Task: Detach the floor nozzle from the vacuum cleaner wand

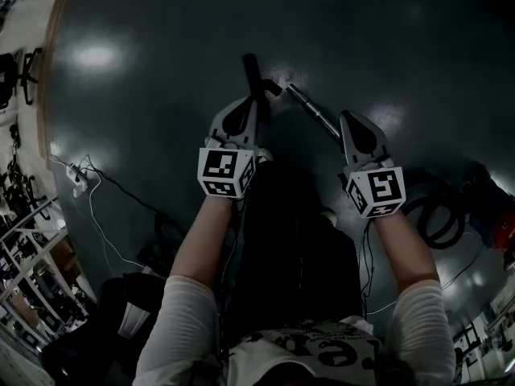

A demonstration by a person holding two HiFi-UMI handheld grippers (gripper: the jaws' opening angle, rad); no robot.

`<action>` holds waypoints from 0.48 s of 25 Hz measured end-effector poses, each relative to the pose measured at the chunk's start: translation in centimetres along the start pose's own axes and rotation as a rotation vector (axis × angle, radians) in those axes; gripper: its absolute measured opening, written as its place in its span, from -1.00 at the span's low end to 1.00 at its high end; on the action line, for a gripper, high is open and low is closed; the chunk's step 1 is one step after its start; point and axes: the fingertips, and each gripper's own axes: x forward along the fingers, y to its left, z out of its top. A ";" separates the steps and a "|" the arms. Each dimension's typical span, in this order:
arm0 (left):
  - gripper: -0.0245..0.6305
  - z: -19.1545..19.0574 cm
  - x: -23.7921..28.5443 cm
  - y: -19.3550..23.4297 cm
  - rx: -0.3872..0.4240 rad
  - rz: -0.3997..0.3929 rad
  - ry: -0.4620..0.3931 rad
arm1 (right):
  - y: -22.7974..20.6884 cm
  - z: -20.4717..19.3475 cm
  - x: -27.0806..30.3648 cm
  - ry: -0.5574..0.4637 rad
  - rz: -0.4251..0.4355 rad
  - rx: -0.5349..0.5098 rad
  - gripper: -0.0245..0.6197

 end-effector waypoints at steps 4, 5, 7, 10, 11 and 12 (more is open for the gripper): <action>-0.92 11.1 -8.4 -5.3 0.016 -0.015 -0.015 | 3.4 10.9 -8.5 -0.044 0.013 -0.034 -0.92; -0.92 13.7 -10.6 -6.5 0.026 -0.011 -0.012 | 4.4 13.6 -10.6 -0.055 0.010 -0.039 -0.92; -0.92 18.6 -14.9 -9.3 0.031 -0.012 -0.020 | 6.1 18.7 -15.2 -0.083 -0.005 -0.079 -0.92; -0.92 24.7 -20.7 -13.7 -0.001 -0.007 -0.083 | 7.5 25.3 -22.6 -0.142 -0.039 -0.216 -0.92; -0.92 26.9 -22.3 -15.0 0.002 -0.003 -0.115 | 7.7 27.5 -24.9 -0.167 -0.052 -0.246 -0.92; -0.92 29.2 -24.1 -16.3 0.010 0.000 -0.148 | 7.9 29.6 -27.3 -0.190 -0.065 -0.265 -0.92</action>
